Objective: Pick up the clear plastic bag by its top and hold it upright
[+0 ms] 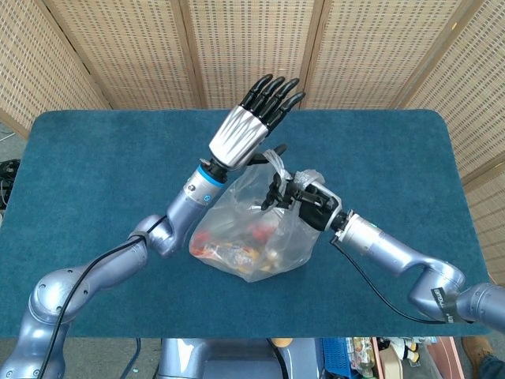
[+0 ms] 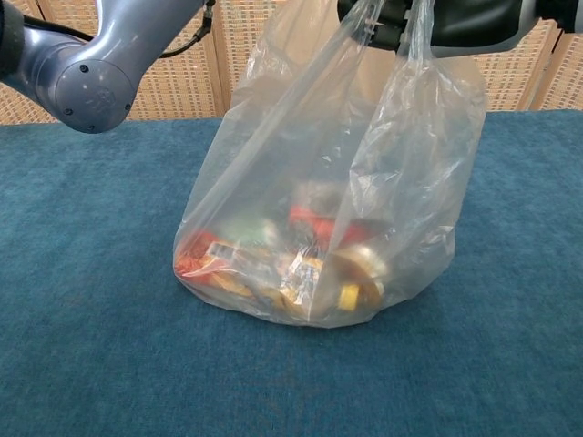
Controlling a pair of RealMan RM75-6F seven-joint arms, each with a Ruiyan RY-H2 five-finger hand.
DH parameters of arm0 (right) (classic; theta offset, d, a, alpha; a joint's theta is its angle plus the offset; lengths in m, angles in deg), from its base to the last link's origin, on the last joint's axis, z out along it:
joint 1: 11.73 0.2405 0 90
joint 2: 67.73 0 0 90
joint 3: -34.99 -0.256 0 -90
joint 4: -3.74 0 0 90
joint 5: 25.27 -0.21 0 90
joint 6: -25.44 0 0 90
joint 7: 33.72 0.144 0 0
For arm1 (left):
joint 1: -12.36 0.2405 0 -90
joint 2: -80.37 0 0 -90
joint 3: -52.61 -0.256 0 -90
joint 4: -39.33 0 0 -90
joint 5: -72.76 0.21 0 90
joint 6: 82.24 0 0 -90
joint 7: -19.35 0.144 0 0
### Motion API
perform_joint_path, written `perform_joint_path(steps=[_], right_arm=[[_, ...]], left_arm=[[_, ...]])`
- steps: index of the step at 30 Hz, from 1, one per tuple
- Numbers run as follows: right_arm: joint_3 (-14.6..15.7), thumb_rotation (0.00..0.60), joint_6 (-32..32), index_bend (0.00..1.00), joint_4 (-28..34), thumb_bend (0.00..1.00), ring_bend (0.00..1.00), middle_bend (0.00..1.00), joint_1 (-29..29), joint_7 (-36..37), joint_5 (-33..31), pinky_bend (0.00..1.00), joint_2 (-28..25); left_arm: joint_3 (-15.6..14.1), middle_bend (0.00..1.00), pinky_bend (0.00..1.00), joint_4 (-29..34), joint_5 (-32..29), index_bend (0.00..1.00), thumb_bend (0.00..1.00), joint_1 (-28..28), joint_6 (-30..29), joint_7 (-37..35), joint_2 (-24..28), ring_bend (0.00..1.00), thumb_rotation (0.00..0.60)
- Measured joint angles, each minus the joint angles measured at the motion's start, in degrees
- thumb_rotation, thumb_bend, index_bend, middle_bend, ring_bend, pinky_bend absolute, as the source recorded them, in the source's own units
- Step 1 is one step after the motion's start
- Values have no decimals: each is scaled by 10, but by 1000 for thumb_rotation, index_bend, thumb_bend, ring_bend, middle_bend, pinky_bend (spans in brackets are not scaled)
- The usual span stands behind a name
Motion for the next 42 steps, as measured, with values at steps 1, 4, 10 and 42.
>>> perform_joint_path(steps=[1, 4, 10, 42], right_arm=[[1, 600, 0, 560, -1, 1000, 543, 679, 1, 1, 1, 431, 0], [7, 600, -2, 562, -5, 1000, 543, 680, 7, 5, 3, 431, 0], [15, 600, -2, 562, -12, 1000, 543, 680, 13, 8, 1, 431, 2], [35, 600, -13, 573, -27, 1000, 563, 692, 23, -9, -25, 431, 4]], left_arm=[[-1, 0, 35, 4, 0, 0, 282, 1, 4, -2, 4, 0, 600], [-4, 0, 32, 20, 0, 0, 277, 4, 16, -4, 17, 0, 600], [-8, 0, 27, 49, -3, 0, 253, 11, 31, 0, 37, 0, 600], [-30, 0, 0, 233, -23, 0, 153, 66, 137, -52, 189, 0, 409]])
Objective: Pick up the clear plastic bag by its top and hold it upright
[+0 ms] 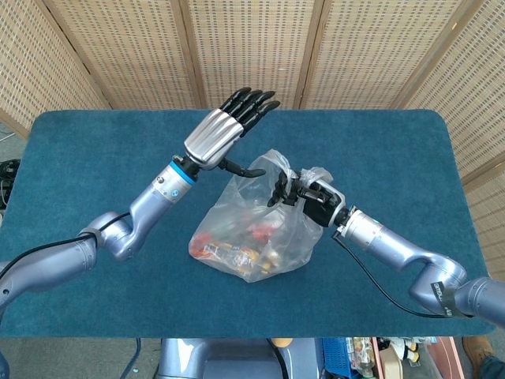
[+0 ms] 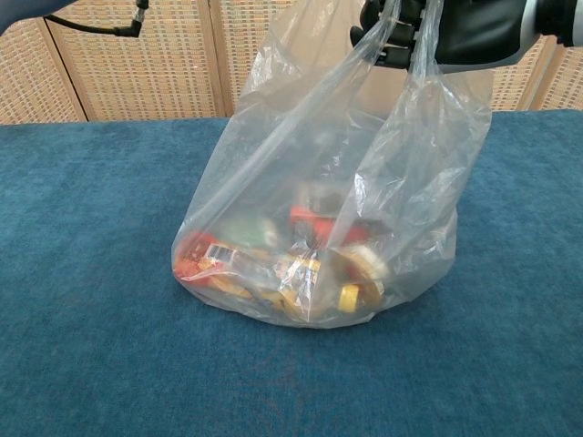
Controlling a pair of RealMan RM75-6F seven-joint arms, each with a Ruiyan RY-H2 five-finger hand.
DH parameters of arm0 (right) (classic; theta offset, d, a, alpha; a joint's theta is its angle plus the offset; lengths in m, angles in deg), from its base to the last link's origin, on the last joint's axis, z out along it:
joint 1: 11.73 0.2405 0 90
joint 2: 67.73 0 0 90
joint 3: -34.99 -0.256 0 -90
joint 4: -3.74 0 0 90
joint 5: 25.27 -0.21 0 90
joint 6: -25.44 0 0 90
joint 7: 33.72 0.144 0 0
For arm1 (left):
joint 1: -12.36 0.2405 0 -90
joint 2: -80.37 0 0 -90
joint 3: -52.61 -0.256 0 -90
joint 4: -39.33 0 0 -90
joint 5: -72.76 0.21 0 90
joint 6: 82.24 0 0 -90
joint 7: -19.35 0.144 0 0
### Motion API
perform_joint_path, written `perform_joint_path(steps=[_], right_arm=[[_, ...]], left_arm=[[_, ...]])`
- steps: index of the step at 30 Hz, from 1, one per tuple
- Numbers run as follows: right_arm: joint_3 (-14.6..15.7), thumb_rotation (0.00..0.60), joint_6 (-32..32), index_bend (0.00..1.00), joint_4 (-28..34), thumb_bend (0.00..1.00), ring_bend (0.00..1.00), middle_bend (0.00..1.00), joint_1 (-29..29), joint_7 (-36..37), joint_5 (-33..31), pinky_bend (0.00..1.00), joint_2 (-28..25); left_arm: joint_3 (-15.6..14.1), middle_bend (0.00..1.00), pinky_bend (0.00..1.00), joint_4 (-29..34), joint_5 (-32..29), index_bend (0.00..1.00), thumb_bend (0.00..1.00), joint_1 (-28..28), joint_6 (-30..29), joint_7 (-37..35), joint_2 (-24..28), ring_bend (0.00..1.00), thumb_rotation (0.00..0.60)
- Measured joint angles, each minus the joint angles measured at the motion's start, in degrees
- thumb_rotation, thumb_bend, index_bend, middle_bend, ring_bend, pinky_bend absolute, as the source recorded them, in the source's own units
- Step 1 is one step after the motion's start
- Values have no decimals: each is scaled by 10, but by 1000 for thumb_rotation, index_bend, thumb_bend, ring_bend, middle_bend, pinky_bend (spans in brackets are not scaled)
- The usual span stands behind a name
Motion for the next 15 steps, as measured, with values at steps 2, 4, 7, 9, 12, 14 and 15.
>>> perform_joint_path(steps=[2, 4, 7, 9, 12, 14, 15], right_arm=[[0, 600, -1, 575, 0, 1000, 571, 696, 0, -2, -2, 431, 0], [0, 600, -3, 581, 1, 1000, 588, 704, 0, -5, -4, 440, 0], [-1, 600, -4, 597, 4, 1000, 634, 725, -1, -10, -7, 482, -2], [-2, 600, -6, 606, 7, 1000, 676, 739, -1, -15, -9, 517, -3], [-5, 600, -10, 616, 12, 1000, 729, 749, 0, -27, -15, 566, -6], [-7, 600, -14, 633, 17, 1000, 767, 754, 0, -36, -20, 612, -9], [-9, 600, -17, 640, 20, 1000, 787, 758, 0, -44, -25, 644, -10]], left_arm=[[0, 0, 0, 5, -1, 0, 153, 5, 0, -2, 6, 0, 409], [0, 0, 0, 9, -2, 0, 153, 10, -2, -3, 13, 0, 415], [1, 0, 0, 14, -2, 0, 152, 19, -9, -5, 23, 0, 431], [2, 0, 0, 17, -1, 0, 152, 27, -16, -7, 33, 0, 435], [4, 0, 0, 20, -1, 0, 152, 38, -26, -8, 48, 0, 443], [6, 0, 0, 24, -2, 0, 153, 45, -32, -10, 58, 0, 451], [7, 0, 0, 27, -3, 0, 153, 51, -35, -10, 66, 0, 454]])
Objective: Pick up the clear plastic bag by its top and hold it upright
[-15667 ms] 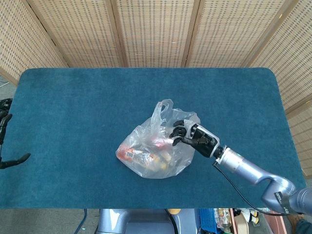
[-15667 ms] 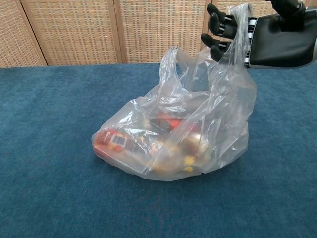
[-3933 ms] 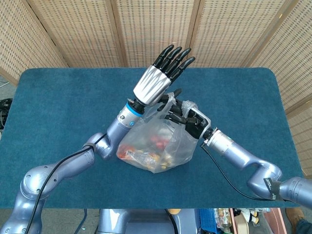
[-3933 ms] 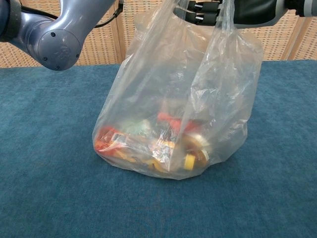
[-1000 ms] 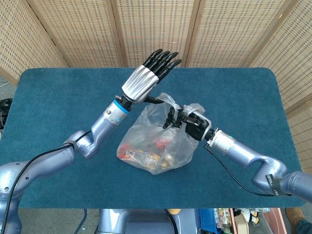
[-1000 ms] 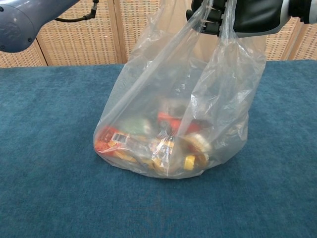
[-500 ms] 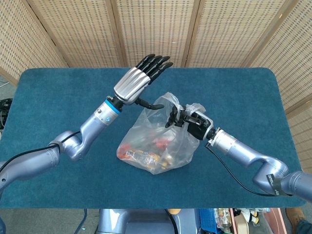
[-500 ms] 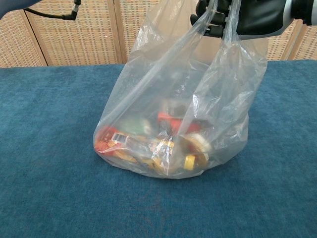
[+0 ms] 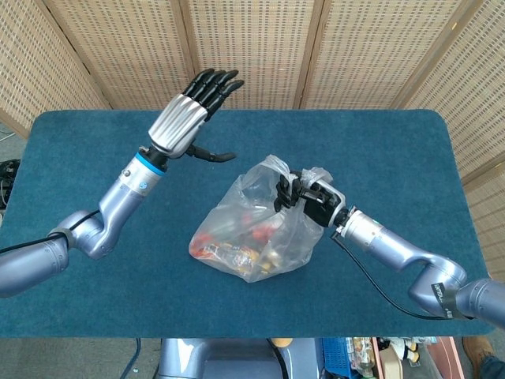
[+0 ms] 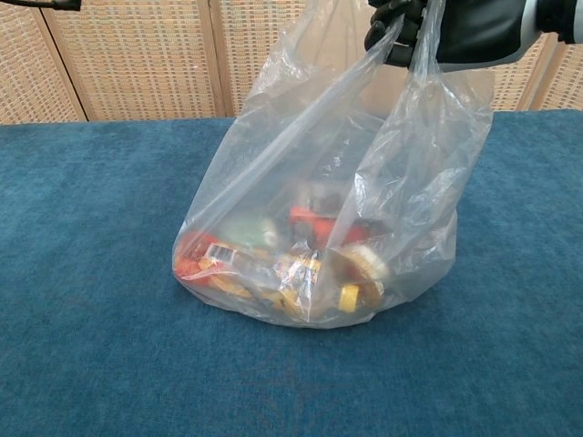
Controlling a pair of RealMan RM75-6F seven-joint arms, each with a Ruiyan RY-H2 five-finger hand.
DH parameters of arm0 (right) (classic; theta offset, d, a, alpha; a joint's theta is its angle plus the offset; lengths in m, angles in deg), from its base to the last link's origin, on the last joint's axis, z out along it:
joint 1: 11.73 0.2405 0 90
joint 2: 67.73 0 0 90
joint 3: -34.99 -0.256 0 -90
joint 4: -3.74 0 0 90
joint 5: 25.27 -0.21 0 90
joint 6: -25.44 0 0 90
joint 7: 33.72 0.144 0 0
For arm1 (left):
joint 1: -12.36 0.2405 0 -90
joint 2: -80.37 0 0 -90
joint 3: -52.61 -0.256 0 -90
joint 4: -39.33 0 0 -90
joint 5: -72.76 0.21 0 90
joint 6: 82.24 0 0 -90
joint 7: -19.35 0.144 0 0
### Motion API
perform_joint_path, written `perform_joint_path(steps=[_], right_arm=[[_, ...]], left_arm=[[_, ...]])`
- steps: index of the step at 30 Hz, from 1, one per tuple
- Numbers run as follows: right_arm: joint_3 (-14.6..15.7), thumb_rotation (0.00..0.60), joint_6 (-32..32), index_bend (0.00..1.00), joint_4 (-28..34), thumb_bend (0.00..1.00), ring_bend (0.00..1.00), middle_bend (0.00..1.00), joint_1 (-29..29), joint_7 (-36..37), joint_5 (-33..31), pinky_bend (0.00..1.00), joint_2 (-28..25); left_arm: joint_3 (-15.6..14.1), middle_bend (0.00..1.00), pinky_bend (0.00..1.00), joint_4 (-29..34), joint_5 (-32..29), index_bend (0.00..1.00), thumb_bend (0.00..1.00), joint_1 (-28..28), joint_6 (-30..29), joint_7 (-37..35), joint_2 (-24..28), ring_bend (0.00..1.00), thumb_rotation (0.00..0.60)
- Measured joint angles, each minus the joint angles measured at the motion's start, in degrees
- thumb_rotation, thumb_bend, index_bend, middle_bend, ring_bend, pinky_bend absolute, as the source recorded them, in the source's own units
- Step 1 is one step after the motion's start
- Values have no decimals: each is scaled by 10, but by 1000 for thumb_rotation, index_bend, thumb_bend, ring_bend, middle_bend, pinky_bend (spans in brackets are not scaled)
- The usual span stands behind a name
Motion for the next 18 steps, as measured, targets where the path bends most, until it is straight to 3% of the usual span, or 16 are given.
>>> perform_joint_path(steps=[7, 18], right_arm=[[-14, 600, -28, 664, 23, 1000, 858, 783, 0, -79, -46, 793, -8], [-52, 600, -83, 783, 61, 1000, 969, 874, -5, -214, -150, 995, -29]], left_arm=[[1, 0, 0, 28, 1, 0, 153, 38, -28, -5, 47, 0, 495], [-9, 0, 0, 97, 6, 0, 152, 111, -69, -11, 127, 0, 573]])
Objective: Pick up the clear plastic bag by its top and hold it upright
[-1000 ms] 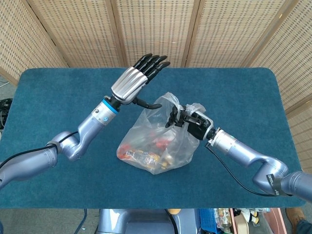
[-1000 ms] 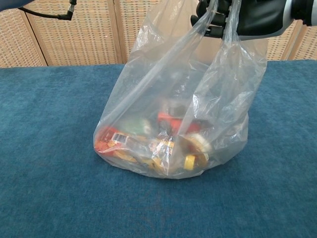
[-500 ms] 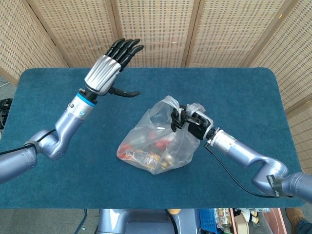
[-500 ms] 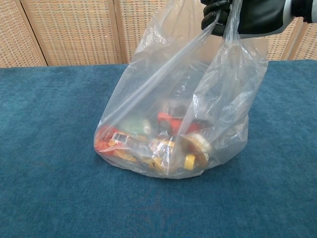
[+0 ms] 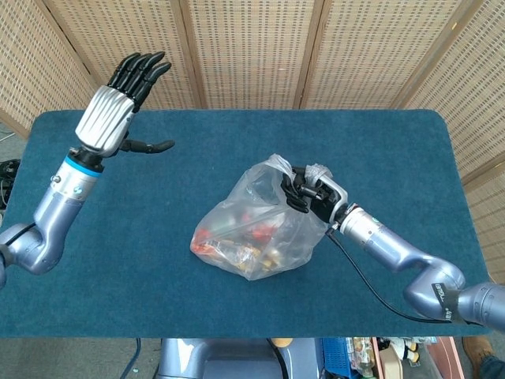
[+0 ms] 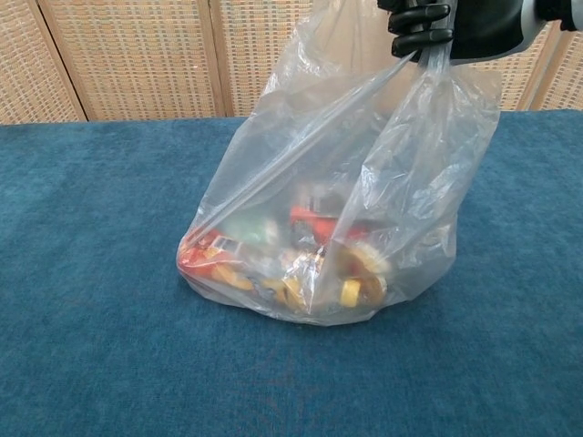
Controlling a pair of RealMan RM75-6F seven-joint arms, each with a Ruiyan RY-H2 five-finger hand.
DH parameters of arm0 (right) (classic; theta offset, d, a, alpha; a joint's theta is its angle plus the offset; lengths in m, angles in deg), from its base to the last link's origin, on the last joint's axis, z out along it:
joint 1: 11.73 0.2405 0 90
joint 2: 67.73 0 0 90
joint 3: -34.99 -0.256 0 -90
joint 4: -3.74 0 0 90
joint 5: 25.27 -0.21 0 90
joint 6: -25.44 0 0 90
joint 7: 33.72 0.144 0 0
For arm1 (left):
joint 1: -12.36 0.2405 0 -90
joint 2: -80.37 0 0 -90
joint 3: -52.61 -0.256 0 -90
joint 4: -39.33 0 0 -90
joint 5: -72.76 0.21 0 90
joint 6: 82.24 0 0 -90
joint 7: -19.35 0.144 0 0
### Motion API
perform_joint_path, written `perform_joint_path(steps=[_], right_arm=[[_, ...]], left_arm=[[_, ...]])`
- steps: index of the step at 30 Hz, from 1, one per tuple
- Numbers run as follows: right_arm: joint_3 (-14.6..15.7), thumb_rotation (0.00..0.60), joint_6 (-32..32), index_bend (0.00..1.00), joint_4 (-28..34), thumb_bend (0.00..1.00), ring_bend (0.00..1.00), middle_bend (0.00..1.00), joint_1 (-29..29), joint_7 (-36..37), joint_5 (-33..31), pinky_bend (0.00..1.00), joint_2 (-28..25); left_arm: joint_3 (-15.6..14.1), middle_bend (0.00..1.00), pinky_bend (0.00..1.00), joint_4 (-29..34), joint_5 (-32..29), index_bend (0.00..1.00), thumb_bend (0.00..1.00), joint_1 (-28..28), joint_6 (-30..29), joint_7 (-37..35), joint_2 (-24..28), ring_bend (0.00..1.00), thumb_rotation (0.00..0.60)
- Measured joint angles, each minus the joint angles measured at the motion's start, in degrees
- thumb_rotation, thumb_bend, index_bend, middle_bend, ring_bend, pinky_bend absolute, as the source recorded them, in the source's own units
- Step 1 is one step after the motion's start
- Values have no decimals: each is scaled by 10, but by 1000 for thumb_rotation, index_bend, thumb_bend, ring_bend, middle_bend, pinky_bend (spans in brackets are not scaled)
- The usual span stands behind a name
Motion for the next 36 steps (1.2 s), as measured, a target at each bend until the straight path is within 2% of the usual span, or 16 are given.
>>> perform_joint_path(steps=[3, 11, 18, 23, 27, 31, 36], right_arm=[[-14, 600, -18, 790, 11, 1000, 981, 883, -2, -32, -25, 1000, -11], [-45, 600, -44, 790, 37, 1000, 982, 886, -15, -96, -73, 1000, -32], [-81, 600, -57, 791, 72, 1000, 982, 886, -31, -151, -111, 1000, -46], [-106, 600, -59, 793, 92, 1000, 982, 886, -37, -183, -147, 1000, -55], [-126, 600, -59, 793, 111, 1000, 982, 886, -41, -217, -183, 1000, -63], [-146, 600, -58, 793, 130, 1000, 982, 886, -44, -250, -218, 1000, -72], [-171, 600, -54, 793, 151, 1000, 982, 886, -45, -290, -261, 1000, -87]], left_arm=[[-6, 0, 0, 22, 0, 0, 153, 22, -9, 1, 21, 0, 599], [-29, 0, 0, 80, -13, 0, 155, 79, -14, 14, 80, 0, 600], [-68, 0, 0, 155, -61, 0, 181, 176, -33, 47, 127, 0, 600], [-105, 0, 0, 173, -78, 0, 208, 254, -84, 67, 126, 0, 600], [-130, 0, 0, 160, -108, 0, 207, 315, -116, 83, 95, 0, 600], [-143, 0, 0, 135, -120, 0, 208, 348, -128, 87, 74, 0, 600], [-148, 0, 0, 142, -119, 0, 208, 367, -143, 118, 77, 0, 600]])
